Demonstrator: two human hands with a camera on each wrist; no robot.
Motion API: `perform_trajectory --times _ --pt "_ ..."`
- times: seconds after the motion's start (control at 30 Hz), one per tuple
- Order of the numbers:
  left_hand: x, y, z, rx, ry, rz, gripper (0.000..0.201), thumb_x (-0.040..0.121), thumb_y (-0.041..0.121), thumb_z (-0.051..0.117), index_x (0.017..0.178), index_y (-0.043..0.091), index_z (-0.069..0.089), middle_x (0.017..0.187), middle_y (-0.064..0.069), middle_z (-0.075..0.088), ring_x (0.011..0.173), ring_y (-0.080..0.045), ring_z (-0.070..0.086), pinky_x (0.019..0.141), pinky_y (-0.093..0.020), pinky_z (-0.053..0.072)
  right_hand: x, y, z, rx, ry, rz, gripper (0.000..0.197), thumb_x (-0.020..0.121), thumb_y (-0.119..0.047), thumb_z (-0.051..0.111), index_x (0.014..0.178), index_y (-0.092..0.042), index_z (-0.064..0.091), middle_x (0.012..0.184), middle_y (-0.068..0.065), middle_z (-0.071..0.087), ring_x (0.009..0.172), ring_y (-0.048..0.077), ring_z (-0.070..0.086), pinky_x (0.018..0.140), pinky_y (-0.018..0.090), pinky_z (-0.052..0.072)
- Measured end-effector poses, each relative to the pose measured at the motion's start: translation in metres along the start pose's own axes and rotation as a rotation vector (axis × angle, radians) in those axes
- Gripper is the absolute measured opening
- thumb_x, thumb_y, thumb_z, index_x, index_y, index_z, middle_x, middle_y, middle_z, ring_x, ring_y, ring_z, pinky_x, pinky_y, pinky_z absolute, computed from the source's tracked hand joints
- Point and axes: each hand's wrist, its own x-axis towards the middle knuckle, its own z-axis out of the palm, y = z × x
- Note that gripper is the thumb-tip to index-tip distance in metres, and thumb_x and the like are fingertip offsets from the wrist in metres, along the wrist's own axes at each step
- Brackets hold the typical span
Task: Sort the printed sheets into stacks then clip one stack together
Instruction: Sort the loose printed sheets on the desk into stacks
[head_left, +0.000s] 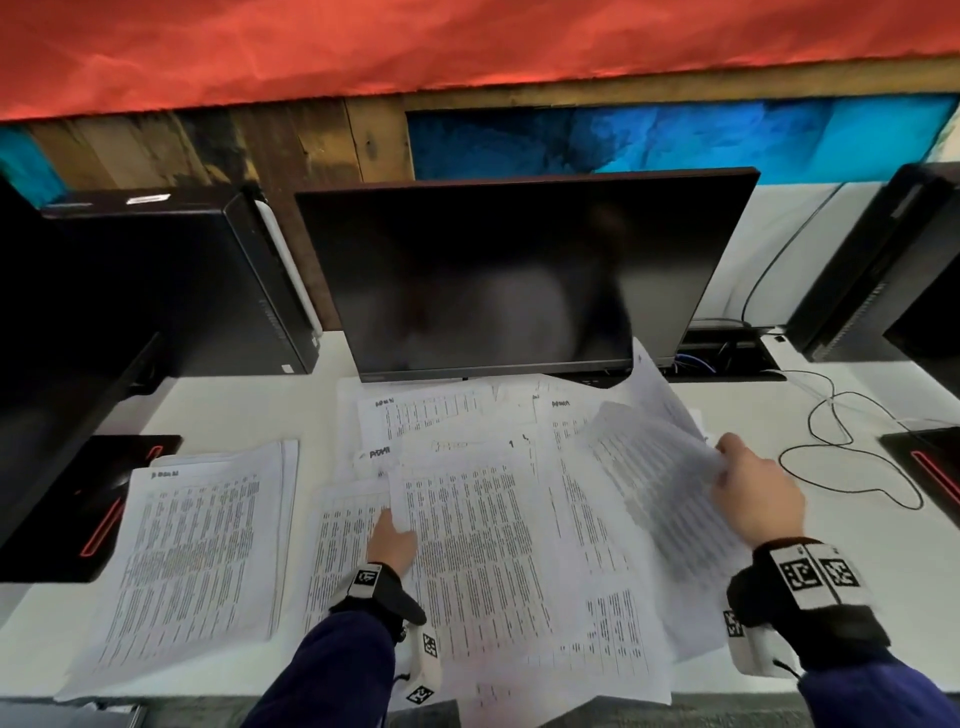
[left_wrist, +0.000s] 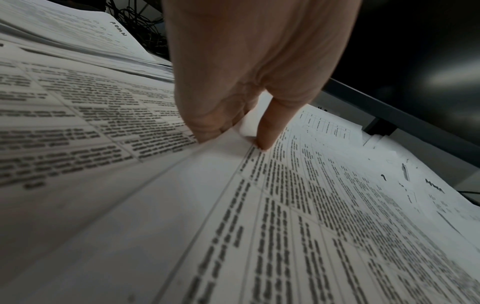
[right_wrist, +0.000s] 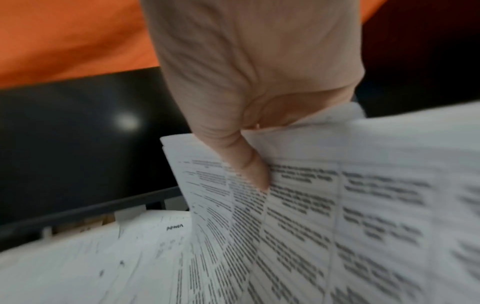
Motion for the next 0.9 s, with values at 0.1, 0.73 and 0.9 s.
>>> perform_trajectory --times 0.1,0.73,0.9 --pt "-0.001 0.001 0.0 0.018 -0.005 -0.022 0.056 0.094 -0.001 0.04 0.146 0.003 0.023 0.15 -0.014 0.033 0.136 -0.031 0.035 0.112 -0.038 0.028 -0.005 -0.01 -0.036 0.045 0.227 -0.162 0.023 0.088 -0.003 0.048 0.107 -0.013 0.053 0.059 0.006 0.047 0.059 0.03 0.05 0.056 0.031 0.036" --pt "0.03 -0.022 0.0 -0.289 -0.028 -0.09 0.053 0.099 0.031 0.037 0.144 0.003 0.032 0.149 -0.014 0.035 0.136 -0.031 0.036 0.116 -0.046 0.026 0.002 -0.092 0.102 1.128 -0.498 0.226 0.054 0.073 -0.002 0.063 0.126 -0.003 0.052 0.11 0.019 0.067 0.095 0.036 0.067 0.087 0.052 0.054" --pt "0.041 -0.036 0.002 -0.419 -0.075 -0.119 0.122 0.054 0.093 0.045 0.149 0.019 0.026 0.154 -0.004 0.029 0.14 -0.025 0.032 0.117 -0.047 0.022 -0.002 -0.067 0.117 0.624 -0.301 0.224 0.052 0.081 -0.026 0.071 0.125 -0.011 0.05 0.118 0.014 0.053 0.108 0.032 0.052 0.093 0.04 0.045"
